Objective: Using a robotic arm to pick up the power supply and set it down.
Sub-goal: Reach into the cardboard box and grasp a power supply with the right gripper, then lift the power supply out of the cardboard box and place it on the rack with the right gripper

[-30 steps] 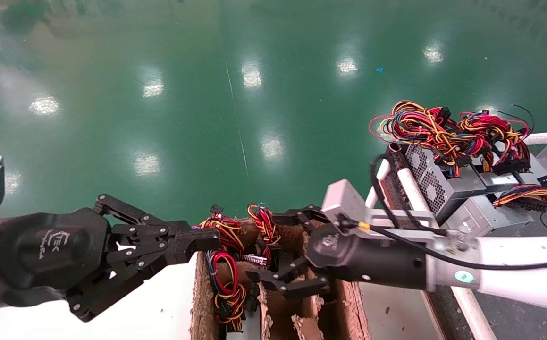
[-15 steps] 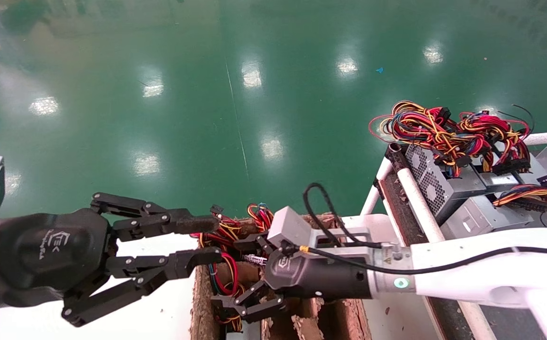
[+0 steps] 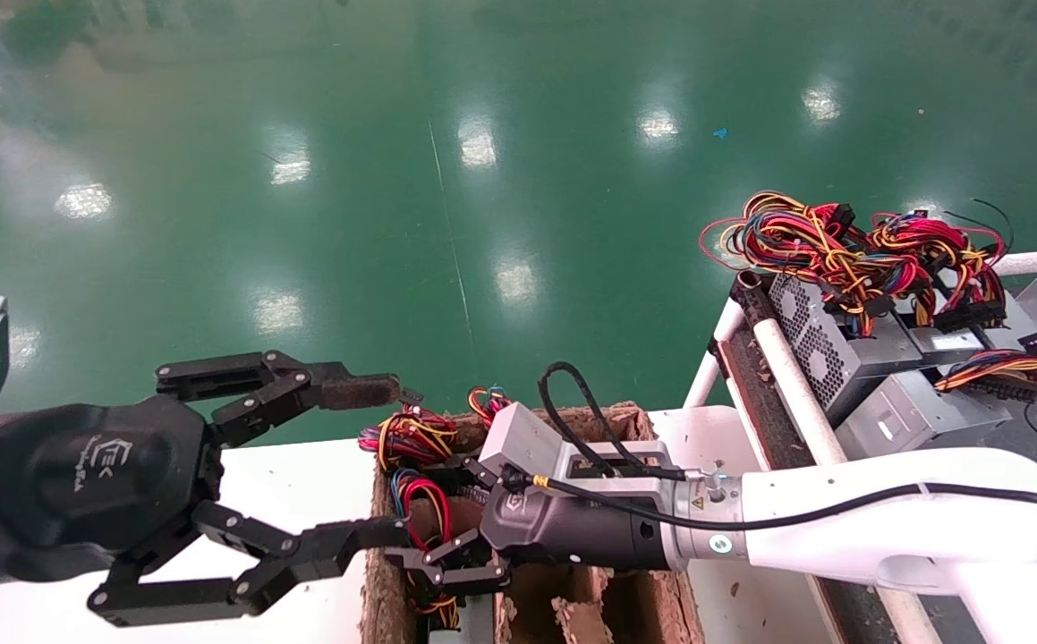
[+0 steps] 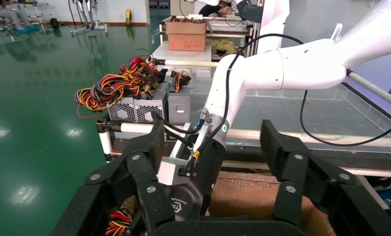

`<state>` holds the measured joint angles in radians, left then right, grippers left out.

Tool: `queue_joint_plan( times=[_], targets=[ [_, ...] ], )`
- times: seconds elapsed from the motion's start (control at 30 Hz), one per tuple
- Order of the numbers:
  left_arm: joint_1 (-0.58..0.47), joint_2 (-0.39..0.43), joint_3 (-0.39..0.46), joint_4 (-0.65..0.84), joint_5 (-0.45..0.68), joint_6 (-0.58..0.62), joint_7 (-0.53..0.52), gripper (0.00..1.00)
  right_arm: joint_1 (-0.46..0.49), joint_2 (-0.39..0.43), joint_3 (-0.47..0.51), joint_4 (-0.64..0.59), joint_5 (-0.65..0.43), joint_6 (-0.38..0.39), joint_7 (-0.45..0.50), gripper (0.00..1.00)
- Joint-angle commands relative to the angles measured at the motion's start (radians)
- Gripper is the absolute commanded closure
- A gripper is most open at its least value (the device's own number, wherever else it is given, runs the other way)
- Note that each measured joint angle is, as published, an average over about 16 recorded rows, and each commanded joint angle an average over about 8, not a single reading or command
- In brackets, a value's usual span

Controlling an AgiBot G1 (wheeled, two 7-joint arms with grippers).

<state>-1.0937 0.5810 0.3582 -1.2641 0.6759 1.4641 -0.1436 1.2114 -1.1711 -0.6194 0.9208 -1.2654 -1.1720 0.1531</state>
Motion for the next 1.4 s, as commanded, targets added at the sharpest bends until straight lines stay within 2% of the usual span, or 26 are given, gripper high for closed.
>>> queue_joint_plan(
  times=[0.03,0.77,1.1,1.4],
  targets=[
    [0.000,0.000,0.000,0.000,0.000,0.000,0.000,0.00,-0.004,-0.002,-0.001,0.005,-0.002,0.008,0.005,1.00],
    [0.000,0.000,0.000,0.000,0.000,0.000,0.000,0.00,-0.021,0.013,0.021,-0.001,0.037,-0.020,-0.041,1.00],
    [0.000,0.000,0.000,0.000,0.000,0.000,0.000,0.00,-0.054,0.060,0.054,0.077,0.080,-0.022,-0.044,1.00],
    [0.000,0.000,0.000,0.000,0.000,0.000,0.000,0.00,-0.093,0.148,0.147,0.183,0.205,-0.023,-0.028,1.00]
  ],
)
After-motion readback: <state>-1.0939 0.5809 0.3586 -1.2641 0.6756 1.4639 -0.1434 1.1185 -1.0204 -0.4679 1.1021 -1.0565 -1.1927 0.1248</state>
